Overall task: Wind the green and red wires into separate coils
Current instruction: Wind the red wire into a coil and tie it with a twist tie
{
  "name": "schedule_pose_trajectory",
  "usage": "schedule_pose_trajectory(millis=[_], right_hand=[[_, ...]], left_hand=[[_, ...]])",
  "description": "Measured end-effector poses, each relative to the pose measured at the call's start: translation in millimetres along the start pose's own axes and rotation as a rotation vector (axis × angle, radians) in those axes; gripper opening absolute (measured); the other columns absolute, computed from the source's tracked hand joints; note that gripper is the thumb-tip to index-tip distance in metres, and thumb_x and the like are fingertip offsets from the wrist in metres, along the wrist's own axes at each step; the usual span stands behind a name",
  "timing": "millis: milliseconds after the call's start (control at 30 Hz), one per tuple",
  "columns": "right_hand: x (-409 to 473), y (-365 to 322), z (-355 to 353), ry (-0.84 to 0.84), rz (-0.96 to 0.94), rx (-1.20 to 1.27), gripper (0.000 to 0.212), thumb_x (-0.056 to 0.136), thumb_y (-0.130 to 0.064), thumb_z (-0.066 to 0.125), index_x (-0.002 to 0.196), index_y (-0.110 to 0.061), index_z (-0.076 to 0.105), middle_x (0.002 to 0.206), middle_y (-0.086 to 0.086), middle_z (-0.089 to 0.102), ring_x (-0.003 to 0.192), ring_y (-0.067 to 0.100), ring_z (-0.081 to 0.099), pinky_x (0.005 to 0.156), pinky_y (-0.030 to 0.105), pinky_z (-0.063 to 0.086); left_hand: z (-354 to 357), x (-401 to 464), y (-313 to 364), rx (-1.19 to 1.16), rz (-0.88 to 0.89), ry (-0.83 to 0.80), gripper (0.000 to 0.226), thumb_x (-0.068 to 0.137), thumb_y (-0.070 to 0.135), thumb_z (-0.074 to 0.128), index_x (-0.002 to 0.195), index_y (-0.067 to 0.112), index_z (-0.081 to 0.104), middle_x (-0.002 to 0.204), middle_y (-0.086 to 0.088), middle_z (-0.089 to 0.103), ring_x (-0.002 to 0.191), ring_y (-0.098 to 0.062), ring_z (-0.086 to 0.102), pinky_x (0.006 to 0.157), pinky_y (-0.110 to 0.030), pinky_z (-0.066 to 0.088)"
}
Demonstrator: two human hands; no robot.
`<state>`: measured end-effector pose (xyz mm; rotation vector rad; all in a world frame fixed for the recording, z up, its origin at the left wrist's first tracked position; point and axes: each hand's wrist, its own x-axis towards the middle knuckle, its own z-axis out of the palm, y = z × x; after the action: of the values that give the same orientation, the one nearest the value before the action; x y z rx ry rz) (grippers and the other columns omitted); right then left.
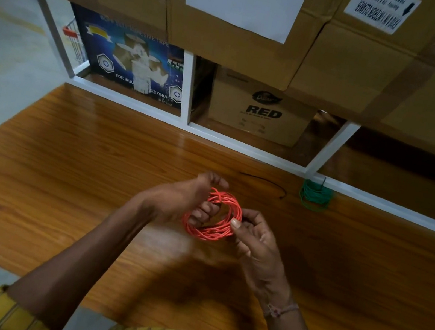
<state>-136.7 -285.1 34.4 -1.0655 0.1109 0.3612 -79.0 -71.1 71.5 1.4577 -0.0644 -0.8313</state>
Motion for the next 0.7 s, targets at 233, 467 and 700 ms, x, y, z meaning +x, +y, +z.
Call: schedule_pose_trajectory(millis=[233, 467, 700], right_hand=[[3.5, -1.4, 2.2, 0.043, -0.059, -0.058, 0.040, 0.087, -0.013, 0.076, 0.121, -0.001, 0.059, 0.106, 0.016, 0.072, 0.089, 0.021, 0.070, 0.074, 0.029, 0.058], [10.6, 5.1, 11.0, 0.124, -0.107, -0.169, 0.025, 0.091, -0.005, 0.076, 0.111, -0.003, 0.062, 0.105, 0.022, 0.071, 0.080, 0.018, 0.072, 0.065, 0.027, 0.060], [19.6, 7.9, 7.1, 0.193, -0.041, -0.155, 0.024, 0.093, 0.000, 0.074, 0.115, 0.000, 0.063, 0.102, 0.017, 0.071, 0.077, 0.015, 0.072, 0.064, 0.025, 0.060]], left_hand=[[17.0, 6.0, -2.9, 0.140, 0.164, 0.240, 0.058, 0.099, 0.067, 0.046, 0.108, 0.010, 0.055, 0.066, 0.008, 0.047, 0.054, -0.006, 0.044, 0.050, -0.023, 0.037], [27.3, 27.0, -19.4, 0.460, 0.274, 0.643, 0.053, 0.108, 0.054, 0.048, 0.073, 0.018, 0.061, 0.059, -0.001, 0.059, 0.043, -0.007, 0.049, 0.047, -0.016, 0.038], [19.0, 37.9, -29.6, 1.039, 0.206, 0.801, 0.048, 0.106, 0.067, 0.026, 0.080, 0.039, 0.055, 0.057, 0.004, 0.067, 0.088, -0.009, 0.062, 0.098, -0.041, 0.029]])
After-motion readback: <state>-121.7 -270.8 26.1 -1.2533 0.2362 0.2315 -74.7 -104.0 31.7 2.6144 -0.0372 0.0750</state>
